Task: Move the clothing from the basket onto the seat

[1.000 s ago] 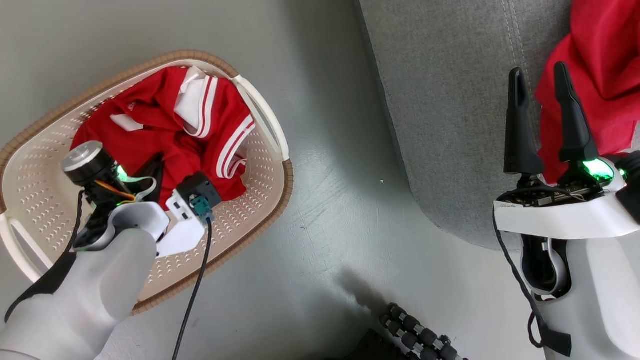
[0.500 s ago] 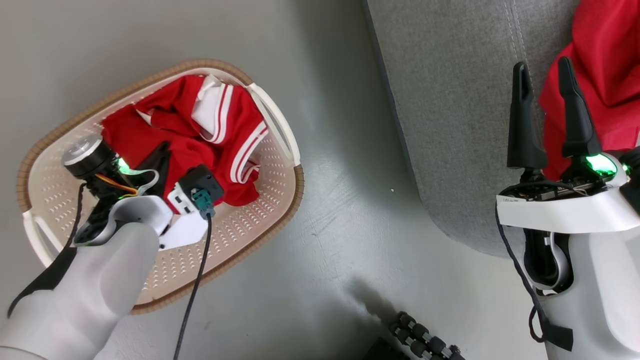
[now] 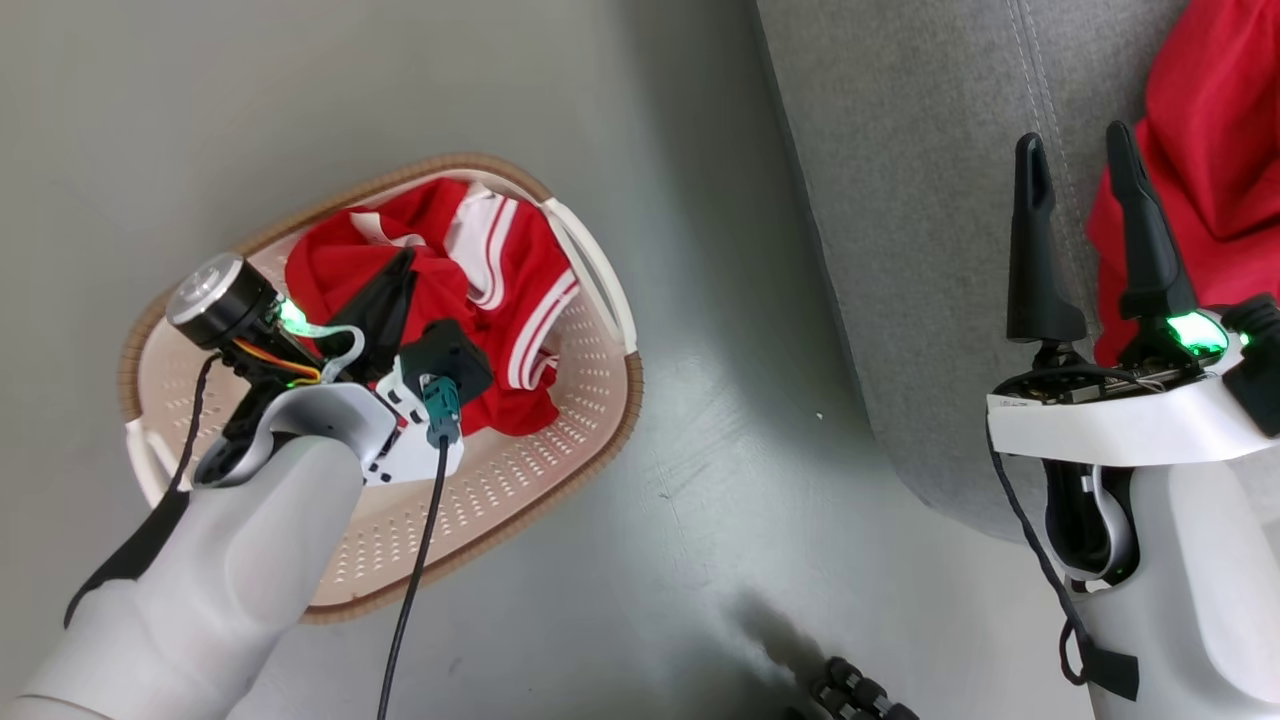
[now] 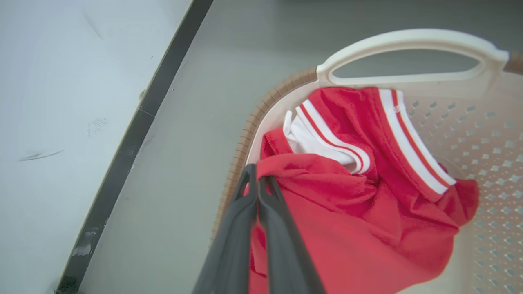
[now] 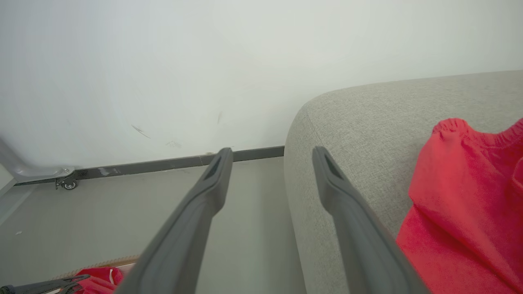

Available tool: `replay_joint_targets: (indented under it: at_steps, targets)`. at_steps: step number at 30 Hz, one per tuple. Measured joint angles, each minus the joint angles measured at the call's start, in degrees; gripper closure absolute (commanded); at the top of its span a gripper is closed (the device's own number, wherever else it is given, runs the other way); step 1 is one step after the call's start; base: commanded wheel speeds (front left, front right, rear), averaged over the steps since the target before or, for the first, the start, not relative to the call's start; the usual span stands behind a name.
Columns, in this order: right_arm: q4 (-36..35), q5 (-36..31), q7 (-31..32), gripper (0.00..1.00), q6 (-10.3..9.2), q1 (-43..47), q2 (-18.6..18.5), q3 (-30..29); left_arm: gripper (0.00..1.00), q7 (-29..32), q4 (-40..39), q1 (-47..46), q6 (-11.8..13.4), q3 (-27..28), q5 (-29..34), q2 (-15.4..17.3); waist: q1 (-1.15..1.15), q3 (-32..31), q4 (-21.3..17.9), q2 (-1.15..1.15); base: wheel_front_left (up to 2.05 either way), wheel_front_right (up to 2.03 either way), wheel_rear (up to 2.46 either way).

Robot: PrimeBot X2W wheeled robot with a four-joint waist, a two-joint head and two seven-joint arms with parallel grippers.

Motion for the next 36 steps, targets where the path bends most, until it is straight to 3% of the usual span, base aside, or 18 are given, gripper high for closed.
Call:
replay_joint_targets:
  at_steps: [20, 36]
  targets:
    - [2.10, -6.24, 0.00, 0.00, 0.00, -2.10, -0.23, 0.38, 1.00, -4.87, -8.80, 3.77, 4.34, 4.53, -5.68, -2.05, 0.00, -8.19, 5.23, 0.00, 0.00, 0.00, 0.00]
    - [5.10, -10.94, 0.00, 0.00, 0.00, -2.02, -0.86, 1.97, 1.00, -5.98, -15.37, 8.67, 7.32, 8.96, -10.26, -1.32, 0.00, -17.03, 9.56, 0.00, 0.00, 0.00, 0.00]
